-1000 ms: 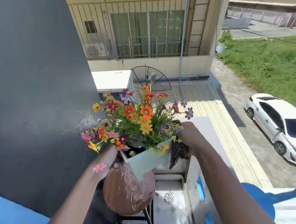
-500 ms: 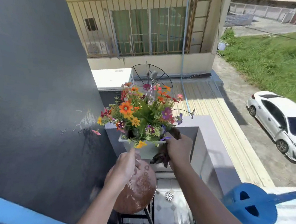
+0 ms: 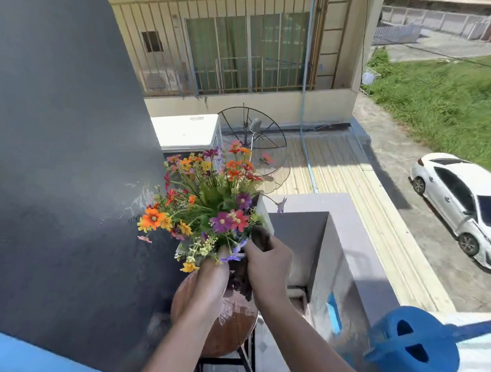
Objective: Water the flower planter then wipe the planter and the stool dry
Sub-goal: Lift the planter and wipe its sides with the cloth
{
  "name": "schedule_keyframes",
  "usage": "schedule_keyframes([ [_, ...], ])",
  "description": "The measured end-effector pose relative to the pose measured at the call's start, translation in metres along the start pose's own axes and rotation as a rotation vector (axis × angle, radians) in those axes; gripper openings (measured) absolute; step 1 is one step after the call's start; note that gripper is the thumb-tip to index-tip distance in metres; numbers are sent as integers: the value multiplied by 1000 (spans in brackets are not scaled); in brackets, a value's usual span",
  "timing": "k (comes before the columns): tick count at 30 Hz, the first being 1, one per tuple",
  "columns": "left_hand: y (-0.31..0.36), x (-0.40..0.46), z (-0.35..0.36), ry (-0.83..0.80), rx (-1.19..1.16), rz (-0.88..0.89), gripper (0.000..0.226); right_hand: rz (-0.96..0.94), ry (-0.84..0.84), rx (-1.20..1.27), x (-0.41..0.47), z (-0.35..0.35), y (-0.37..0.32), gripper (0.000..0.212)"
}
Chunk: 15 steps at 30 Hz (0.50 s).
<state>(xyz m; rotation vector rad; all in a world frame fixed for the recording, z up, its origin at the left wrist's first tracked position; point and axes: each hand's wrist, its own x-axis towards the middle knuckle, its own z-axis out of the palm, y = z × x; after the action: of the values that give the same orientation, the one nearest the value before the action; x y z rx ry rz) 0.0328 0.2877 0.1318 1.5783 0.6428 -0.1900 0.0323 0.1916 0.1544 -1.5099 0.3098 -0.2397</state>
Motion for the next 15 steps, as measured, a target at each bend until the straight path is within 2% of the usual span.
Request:
schedule_keyframes([
  [3,8,-1,-6,5,-93,-31,41,-74,-193,-40,-5,-5,-4,19],
  [6,19,-8,-13,-76,-145,10,37,-196,-265,-96,2,-6,-1,28],
  [12,23,-25,-27,-205,-384,-25,30,-424,-133,-275,71,-9,-14,36],
  [15,29,-28,-27,-231,-448,-25,34,-402,-60,-321,88,-15,0,36],
])
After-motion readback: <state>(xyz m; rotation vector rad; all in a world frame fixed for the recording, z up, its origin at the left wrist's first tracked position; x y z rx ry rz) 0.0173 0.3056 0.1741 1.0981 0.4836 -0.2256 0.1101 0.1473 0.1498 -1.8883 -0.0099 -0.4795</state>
